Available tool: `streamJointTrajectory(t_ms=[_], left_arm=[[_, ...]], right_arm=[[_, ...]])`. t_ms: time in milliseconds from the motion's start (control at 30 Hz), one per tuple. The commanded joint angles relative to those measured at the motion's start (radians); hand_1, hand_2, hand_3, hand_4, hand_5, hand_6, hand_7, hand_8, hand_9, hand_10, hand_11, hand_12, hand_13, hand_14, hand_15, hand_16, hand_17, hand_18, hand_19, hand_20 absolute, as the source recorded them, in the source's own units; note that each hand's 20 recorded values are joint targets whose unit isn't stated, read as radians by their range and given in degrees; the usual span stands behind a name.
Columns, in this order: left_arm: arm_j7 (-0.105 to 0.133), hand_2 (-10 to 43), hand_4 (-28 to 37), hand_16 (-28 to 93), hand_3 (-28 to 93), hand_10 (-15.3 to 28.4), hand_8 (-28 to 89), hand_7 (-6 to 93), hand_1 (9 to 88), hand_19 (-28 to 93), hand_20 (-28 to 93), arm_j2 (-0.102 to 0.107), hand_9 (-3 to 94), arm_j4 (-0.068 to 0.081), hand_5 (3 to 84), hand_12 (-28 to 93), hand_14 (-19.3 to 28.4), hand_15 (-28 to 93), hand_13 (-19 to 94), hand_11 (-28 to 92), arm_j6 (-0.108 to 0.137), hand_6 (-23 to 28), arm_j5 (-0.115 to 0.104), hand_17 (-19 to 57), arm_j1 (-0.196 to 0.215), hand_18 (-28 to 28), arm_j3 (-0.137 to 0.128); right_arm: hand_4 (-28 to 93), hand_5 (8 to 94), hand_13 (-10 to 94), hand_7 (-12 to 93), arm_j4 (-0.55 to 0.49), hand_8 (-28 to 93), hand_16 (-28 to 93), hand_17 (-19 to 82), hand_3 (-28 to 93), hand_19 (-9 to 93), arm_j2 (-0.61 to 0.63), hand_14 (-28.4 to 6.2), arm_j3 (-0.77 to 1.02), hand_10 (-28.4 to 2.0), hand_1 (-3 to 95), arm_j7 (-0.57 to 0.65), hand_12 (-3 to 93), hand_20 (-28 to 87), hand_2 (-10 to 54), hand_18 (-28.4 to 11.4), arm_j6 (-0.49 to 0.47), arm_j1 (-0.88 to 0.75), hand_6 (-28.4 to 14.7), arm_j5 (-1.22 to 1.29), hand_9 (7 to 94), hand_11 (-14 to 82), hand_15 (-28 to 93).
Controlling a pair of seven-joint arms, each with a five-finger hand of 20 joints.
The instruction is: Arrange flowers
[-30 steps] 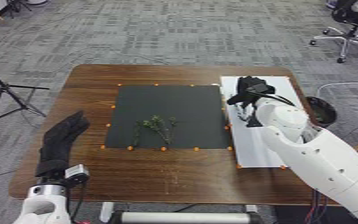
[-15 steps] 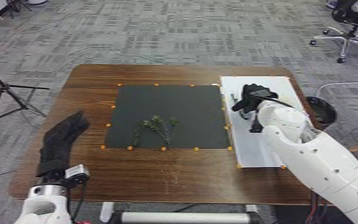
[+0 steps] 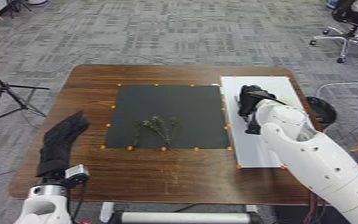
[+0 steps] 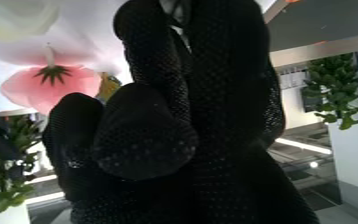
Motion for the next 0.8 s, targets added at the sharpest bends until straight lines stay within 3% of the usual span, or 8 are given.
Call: streamJointTrajectory(t_ms=[33,167,200,267,300,467,800], left_arm=[[-0.011,4.3,-28.3,4,72,13.4,-6,10.6,18.8,12,16,-0.003,43.9,-0.007,45.7,12,17.1,17,36,17,-0.016,3.0,0.002,3.0,0.005,13.6,-0.004],[-0.012,4.2,-28.3,4,72,13.5,-6,10.6,19.0,12,16,-0.001,44.0,-0.007,45.7,12,17.1,17,36,17,-0.017,3.1,0.002,3.0,0.006,13.6,-0.005],[-0.013,4.2,-28.3,4,72,13.5,-6,10.6,18.9,12,16,-0.001,44.0,-0.007,45.7,12,17.2,17,36,17,-0.017,3.1,0.001,3.0,0.007,13.6,-0.005],[-0.015,4.2,-28.3,4,72,13.5,-6,10.6,18.9,12,16,0.001,43.9,-0.007,45.7,12,17.1,17,36,17,-0.017,3.1,-0.001,3.0,0.005,13.6,-0.004],[-0.015,4.2,-28.3,4,72,13.5,-6,10.6,18.9,12,16,0.001,43.9,-0.008,45.7,12,17.1,17,36,17,-0.017,3.1,-0.001,3.0,0.008,13.6,-0.005],[-0.015,4.3,-28.3,4,72,13.6,-6,10.6,18.9,12,16,0.008,43.9,-0.011,45.7,12,17.2,17,36,17,-0.02,3.1,-0.002,3.0,0.01,13.6,-0.008],[-0.018,4.2,-28.3,4,72,13.6,-6,10.5,18.9,12,16,0.016,43.8,-0.022,45.6,12,17.2,17,36,17,-0.012,3.2,-0.004,2.9,0.017,13.6,-0.015]], right_arm=[[54,65.4,92,28,0.023,30,38,62,-28,93,-0.004,-0.1,-0.03,-9.3,92.0,0.01,52.5,59,-9.5,-14.4,0.048,-0.054,-3.7,0.059,88.0,16.3,59],[48,70.2,93,27,0.001,30,39,64,-13,93,0.006,0.1,-0.004,-9.0,86.5,0.015,52.7,59,-9.5,-14.2,0.12,-0.049,-2.9,0.159,90.2,16.0,58],[41,70.1,94,28,-0.009,30,40,64,0,93,0.009,0.8,0.006,-9.1,81.5,0.014,52.2,58,-9.5,-14.1,0.144,-0.05,-2.9,0.183,90.5,16.3,57],[2,70.6,94,28,-0.036,29,39,64,47,93,0.019,0.3,0.024,-9.2,66.2,0.023,52.0,58,-9.5,-14.2,0.193,-0.046,-3.0,0.256,90.7,16.6,58],[-2,70.8,94,28,-0.05,29,39,64,53,93,0.023,0.3,0.034,-9.2,64.4,0.021,52.0,58,-9.5,-14.0,0.209,-0.044,-3.0,0.277,90.8,16.8,58],[-3,71.0,94,29,-0.151,29,37,65,55,93,0.07,0.4,0.059,-9.1,63.3,0.025,51.0,58,-9.5,-13.5,0.292,-0.035,-3.1,0.378,91.0,17.6,59],[-2,70.5,94,32,-0.326,27,35,67,56,93,0.123,0.2,0.025,-9.4,63.0,0.069,48.8,57,-9.5,-12.6,0.35,-0.02,-3.4,0.711,91.4,19.6,60]])
